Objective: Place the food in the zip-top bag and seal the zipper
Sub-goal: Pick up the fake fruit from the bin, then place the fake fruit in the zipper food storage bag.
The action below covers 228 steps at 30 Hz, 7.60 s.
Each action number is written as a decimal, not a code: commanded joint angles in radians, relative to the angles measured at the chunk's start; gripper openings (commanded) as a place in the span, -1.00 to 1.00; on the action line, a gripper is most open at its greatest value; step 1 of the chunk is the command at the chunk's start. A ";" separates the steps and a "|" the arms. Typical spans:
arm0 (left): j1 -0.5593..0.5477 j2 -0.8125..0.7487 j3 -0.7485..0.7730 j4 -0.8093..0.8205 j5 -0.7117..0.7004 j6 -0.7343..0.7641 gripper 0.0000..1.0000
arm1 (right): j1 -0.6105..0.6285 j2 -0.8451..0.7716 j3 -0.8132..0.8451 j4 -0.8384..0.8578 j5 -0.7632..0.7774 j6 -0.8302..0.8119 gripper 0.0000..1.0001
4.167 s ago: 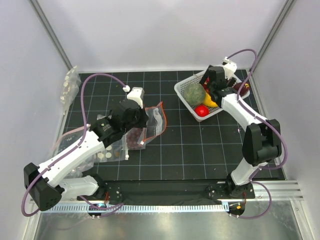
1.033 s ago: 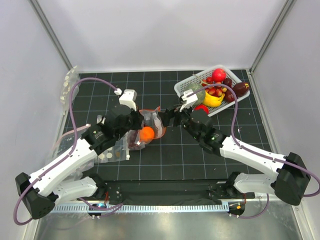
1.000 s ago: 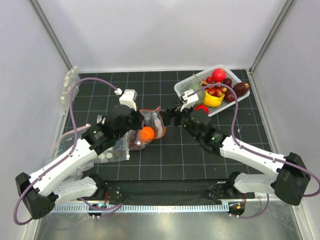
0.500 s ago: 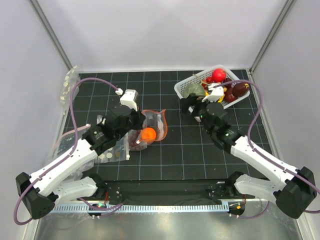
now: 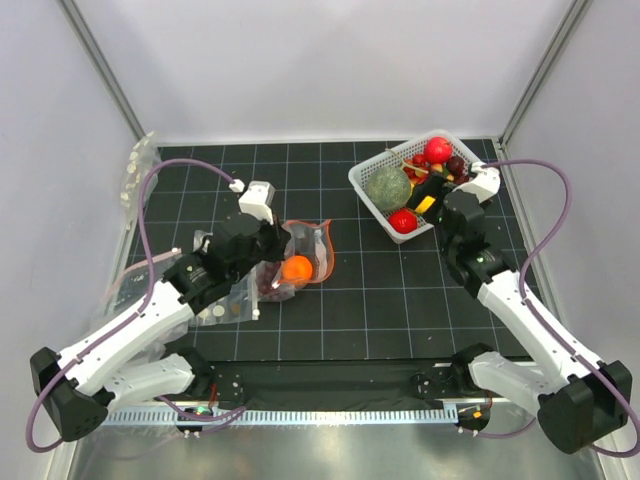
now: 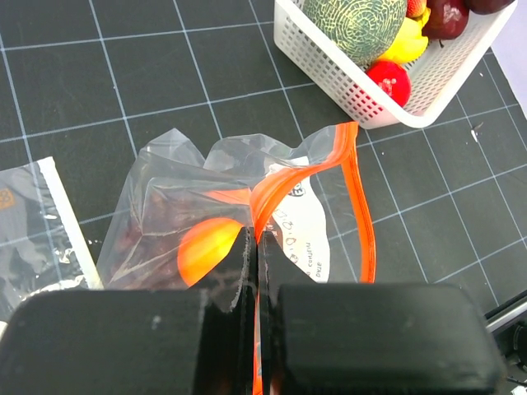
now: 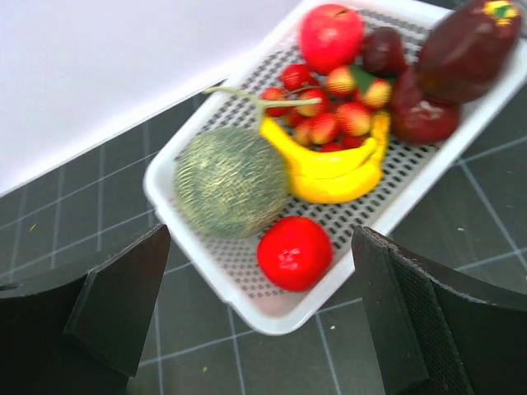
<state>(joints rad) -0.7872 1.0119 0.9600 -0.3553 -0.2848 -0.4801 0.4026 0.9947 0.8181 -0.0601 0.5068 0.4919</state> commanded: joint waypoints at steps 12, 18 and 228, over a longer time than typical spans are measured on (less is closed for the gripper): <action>-0.003 -0.061 -0.024 0.079 -0.028 -0.005 -1.00 | -0.228 0.392 0.271 -0.075 -0.047 0.208 0.99; -0.003 -0.070 -0.021 0.081 -0.002 -0.009 -1.00 | -0.240 0.631 0.458 -0.150 0.025 0.191 0.99; -0.003 -0.059 -0.017 0.082 -0.005 -0.048 -0.99 | 0.315 -0.103 -0.067 0.048 0.191 -0.102 1.00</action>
<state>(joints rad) -0.7902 0.9756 0.9432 -0.3473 -0.3046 -0.5236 0.7433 0.9020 0.7300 0.1024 0.3050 0.3920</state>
